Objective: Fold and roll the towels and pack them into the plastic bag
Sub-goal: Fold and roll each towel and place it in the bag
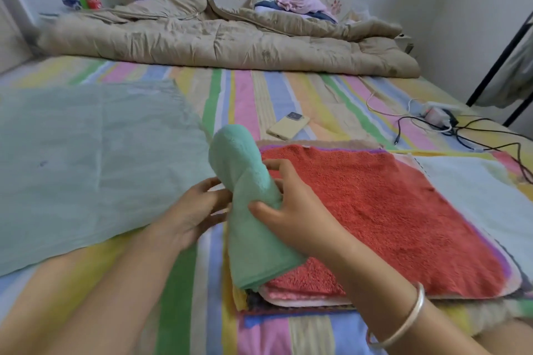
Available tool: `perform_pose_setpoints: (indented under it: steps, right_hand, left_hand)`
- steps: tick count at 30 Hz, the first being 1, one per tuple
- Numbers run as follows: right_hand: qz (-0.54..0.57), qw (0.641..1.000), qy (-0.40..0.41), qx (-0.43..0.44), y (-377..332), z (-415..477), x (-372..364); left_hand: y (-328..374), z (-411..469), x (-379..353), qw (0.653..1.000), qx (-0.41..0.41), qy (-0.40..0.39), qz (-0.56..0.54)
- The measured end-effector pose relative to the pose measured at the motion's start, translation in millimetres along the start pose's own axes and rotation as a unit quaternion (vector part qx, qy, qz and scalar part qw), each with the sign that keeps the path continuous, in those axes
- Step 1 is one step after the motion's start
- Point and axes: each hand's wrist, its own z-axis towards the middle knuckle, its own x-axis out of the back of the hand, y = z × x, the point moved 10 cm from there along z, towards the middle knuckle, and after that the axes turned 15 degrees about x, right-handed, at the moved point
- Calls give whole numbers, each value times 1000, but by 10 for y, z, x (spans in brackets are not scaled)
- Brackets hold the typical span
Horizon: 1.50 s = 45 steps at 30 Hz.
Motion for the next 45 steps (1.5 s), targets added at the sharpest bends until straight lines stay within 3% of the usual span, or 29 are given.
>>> perform_pose_setpoints:
  steps: [4, 8, 10, 13, 16, 19, 21, 24, 30, 35, 38, 42, 43, 45]
  right_hand:
    - [203, 978, -28, -48, -14, 269, -230]
    - [261, 949, -129, -118, 174, 447, -645]
    - [194, 964, -154, -100, 245, 547, -762]
    - [-4, 980, -190, 62, 74, 748, -941]
    - [-221, 930, -204, 211, -109, 846, -1219]
    - [-355, 868, -213, 275, -208, 902, -1482]
    - [-381, 854, -207, 288, -233, 938, -1612]
    - [-378, 867, -152, 288, -353, 988, -1719]
    - [-411, 887, -146, 151, -400, 988, -1926]
    - [-445, 879, -134, 108, -243, 1001, -2018]
    - [-461, 877, -108, 81, -90, 995, -1978]
    - [-444, 892, -78, 40, 26, 954, -1766]
    - [-436, 895, -83, 36, 41, 947, -1737]
    - [-412, 906, -82, 42, -4, 952, -1683]
  left_hand:
    - [-60, -244, 384, 989, 40, -75, -118]
    - [-104, -448, 765, 991, 20, -9, -130]
    - [-80, -486, 910, 993, -14, 39, -114]
    - [-88, -501, 1077, 985, -44, 134, -103]
    - [-90, -464, 1198, 970, -59, 193, -138]
    - [-83, -390, 1373, 959, -70, 223, -161]
    - [-62, -365, 1498, 956, -76, 240, -152]
    - [-28, -348, 1622, 957, -76, 250, -124]
    - [46, -269, 1649, 979, -4, 203, -15]
    - [216, -319, 1736, 980, -39, 165, 104]
    - [269, -413, 1855, 938, -107, 211, 253]
    - [319, -686, 2000, 732, -240, 305, 561]
    - [267, -690, 2097, 713, -234, 305, 586]
    - [215, -705, 2307, 721, -211, 303, 587]
